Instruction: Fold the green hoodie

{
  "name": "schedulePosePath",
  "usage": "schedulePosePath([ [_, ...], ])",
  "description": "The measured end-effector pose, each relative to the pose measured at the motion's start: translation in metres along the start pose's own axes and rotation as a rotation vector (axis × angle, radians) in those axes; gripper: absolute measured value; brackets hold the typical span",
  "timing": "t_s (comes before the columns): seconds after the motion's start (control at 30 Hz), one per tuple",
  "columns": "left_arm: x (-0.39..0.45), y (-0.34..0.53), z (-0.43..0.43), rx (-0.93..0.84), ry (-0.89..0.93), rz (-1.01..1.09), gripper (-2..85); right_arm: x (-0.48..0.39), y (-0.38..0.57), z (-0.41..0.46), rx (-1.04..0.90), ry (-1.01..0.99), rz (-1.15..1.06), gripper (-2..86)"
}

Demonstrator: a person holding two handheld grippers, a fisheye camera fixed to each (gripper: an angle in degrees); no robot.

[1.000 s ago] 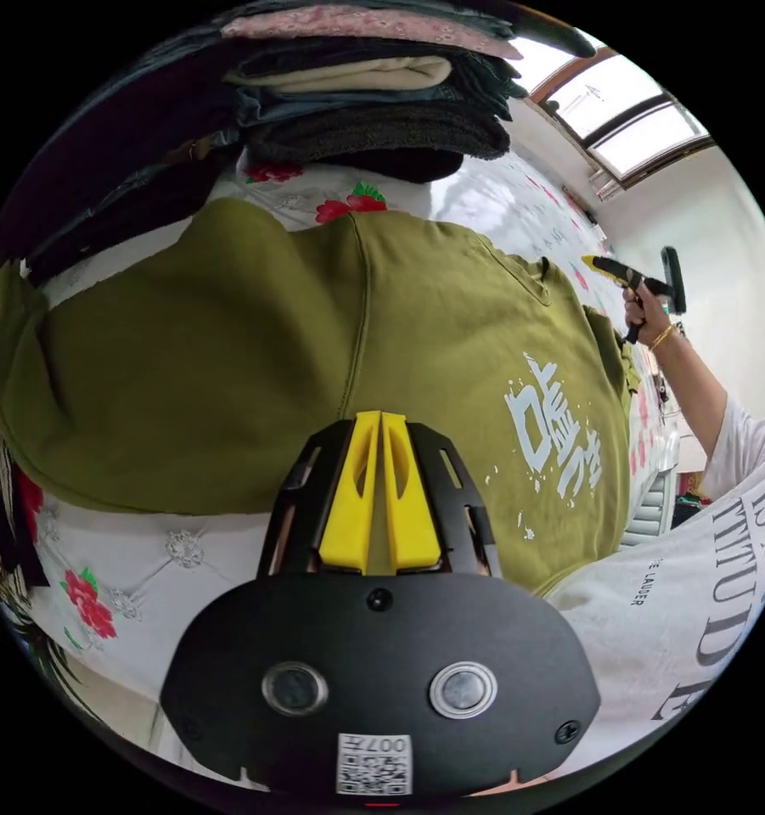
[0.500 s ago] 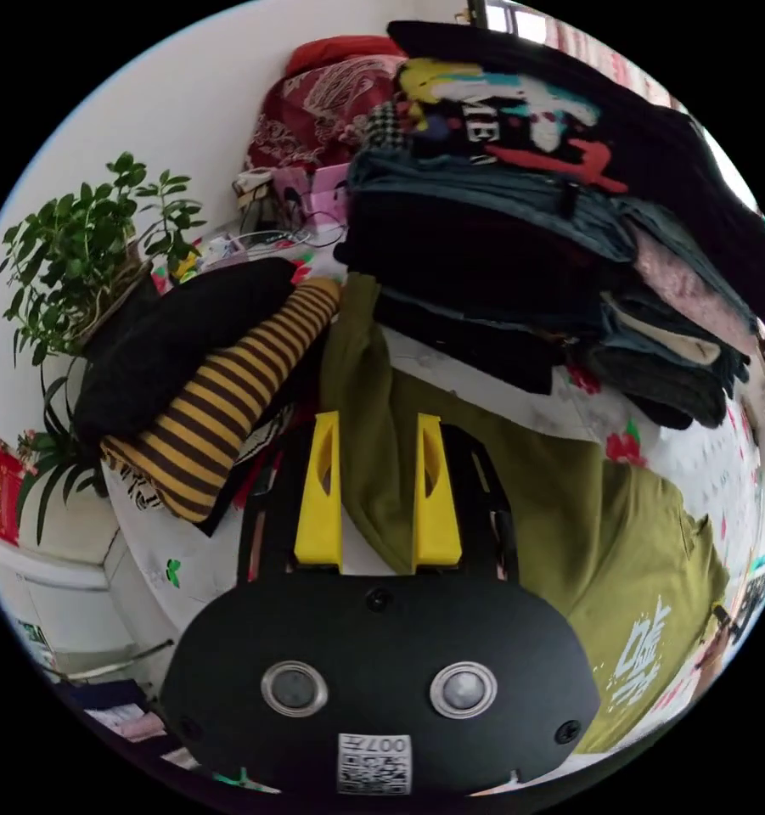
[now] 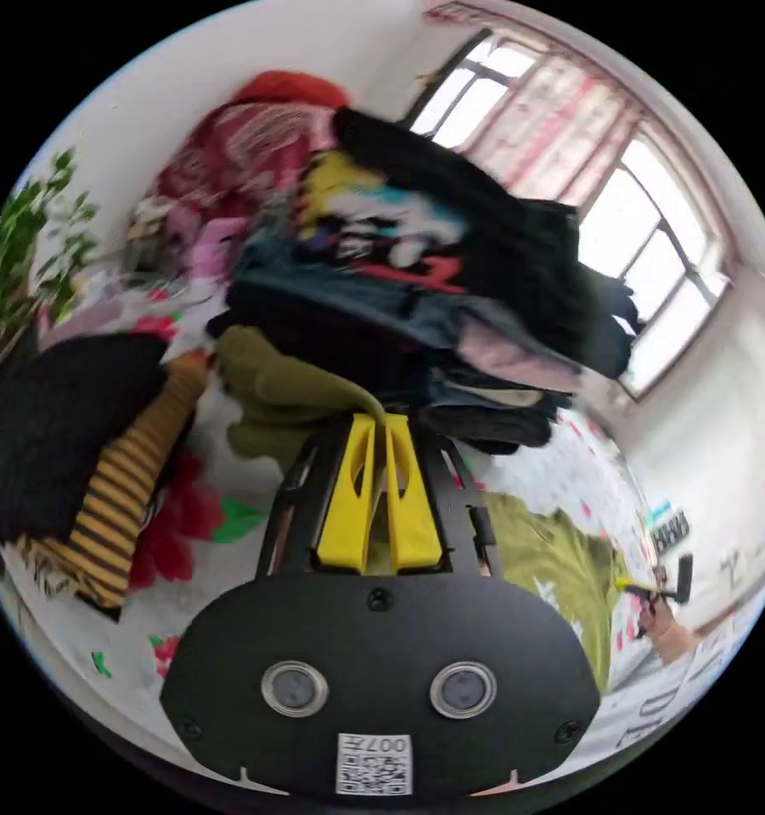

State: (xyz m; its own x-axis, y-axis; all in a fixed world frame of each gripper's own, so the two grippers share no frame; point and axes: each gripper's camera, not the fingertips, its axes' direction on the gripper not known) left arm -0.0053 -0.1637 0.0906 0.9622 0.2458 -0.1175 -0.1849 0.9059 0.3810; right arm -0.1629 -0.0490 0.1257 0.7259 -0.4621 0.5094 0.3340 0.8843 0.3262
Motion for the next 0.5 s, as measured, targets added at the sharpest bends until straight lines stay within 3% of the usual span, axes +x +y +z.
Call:
schedulePosePath([
  [0.13, 0.147, 0.018, -0.021, -0.066, 0.426, 0.549, 0.0, -0.016, 0.03, -0.035, 0.082, -0.005, -0.002, 6.2],
  [0.2, 0.223, 0.064, -0.006, -0.273, 0.691, 0.744, 1.3, -0.011, 0.047, -0.048, 0.101, 0.014, 0.04, 7.0],
  [0.27, 0.261, 0.108, 0.022, -0.486, 0.784, 0.771, 3.2, 0.006, 0.078, -0.061, 0.113, 0.057, 0.166, 8.1],
  [0.37, 0.288, 0.174, 0.053, -0.69, 0.751, 0.691, 5.2, 0.033, 0.129, -0.073, 0.13, 0.073, 0.364, 9.1],
  [0.5, 0.278, 0.227, 0.051, -0.784, 0.499, 0.663, 5.8, 0.051, 0.181, -0.073, 0.12, 0.062, 0.49, 9.6],
])
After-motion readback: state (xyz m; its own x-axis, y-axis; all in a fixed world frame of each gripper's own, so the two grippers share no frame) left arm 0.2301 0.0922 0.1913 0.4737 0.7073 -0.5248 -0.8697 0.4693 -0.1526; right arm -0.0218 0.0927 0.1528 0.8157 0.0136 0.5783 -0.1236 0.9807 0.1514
